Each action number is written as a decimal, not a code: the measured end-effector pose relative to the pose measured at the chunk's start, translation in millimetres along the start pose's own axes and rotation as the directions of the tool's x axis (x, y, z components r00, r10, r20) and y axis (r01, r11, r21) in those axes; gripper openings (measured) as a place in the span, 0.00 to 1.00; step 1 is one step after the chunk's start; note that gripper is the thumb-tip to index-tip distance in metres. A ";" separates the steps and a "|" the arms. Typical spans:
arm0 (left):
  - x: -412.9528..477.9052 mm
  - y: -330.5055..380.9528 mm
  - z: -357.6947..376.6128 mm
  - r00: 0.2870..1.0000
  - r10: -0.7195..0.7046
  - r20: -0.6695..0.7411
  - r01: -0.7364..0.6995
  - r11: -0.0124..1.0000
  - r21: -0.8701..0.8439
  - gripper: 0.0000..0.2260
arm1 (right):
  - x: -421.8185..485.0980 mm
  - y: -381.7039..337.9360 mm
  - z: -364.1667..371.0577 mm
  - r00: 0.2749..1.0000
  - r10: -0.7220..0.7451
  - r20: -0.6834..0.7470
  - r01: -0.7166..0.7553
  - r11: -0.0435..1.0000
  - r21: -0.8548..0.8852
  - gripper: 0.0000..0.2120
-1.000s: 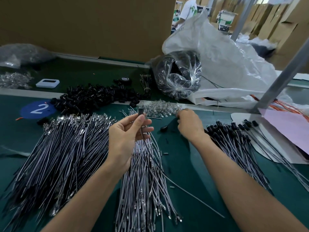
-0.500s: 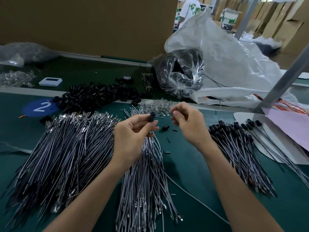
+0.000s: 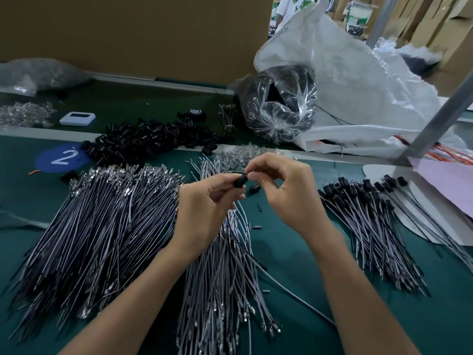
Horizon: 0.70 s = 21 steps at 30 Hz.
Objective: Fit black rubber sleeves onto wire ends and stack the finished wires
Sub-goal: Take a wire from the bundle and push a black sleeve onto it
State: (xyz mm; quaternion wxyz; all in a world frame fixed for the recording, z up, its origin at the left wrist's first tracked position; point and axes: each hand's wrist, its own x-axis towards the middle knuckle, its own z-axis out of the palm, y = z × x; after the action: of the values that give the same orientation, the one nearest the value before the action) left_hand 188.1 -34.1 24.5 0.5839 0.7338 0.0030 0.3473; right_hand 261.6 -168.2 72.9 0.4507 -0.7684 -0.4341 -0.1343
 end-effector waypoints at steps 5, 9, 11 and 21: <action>-0.6 -4.4 -0.8 0.994 0.092 0.051 -0.098 0.987 0.127 0.12 | -4.6 4.4 0.6 1.000 -0.002 -0.007 0.002 1.000 0.001 0.05; 0.9 -1.9 -1.8 0.988 0.134 0.076 -0.144 0.981 0.134 0.16 | -3.7 8.1 -1.6 0.990 0.140 -0.001 -0.139 0.984 0.107 0.06; 1.7 -2.7 -2.9 0.985 0.139 0.097 -0.153 0.976 0.156 0.14 | -2.4 11.1 -5.0 0.986 0.165 0.031 -0.168 0.972 0.165 0.07; 1.0 -4.6 -7.7 0.967 0.209 0.149 -0.242 0.935 0.260 0.11 | -4.1 21.0 -7.9 0.953 0.214 0.213 -0.282 0.885 0.370 0.13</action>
State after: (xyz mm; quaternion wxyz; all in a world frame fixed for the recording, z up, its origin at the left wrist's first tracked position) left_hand 186.8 -25.7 21.7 0.4311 0.8228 -0.0677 0.3641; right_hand 277.2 -181.4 62.7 0.5722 -0.7191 -0.3862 0.0798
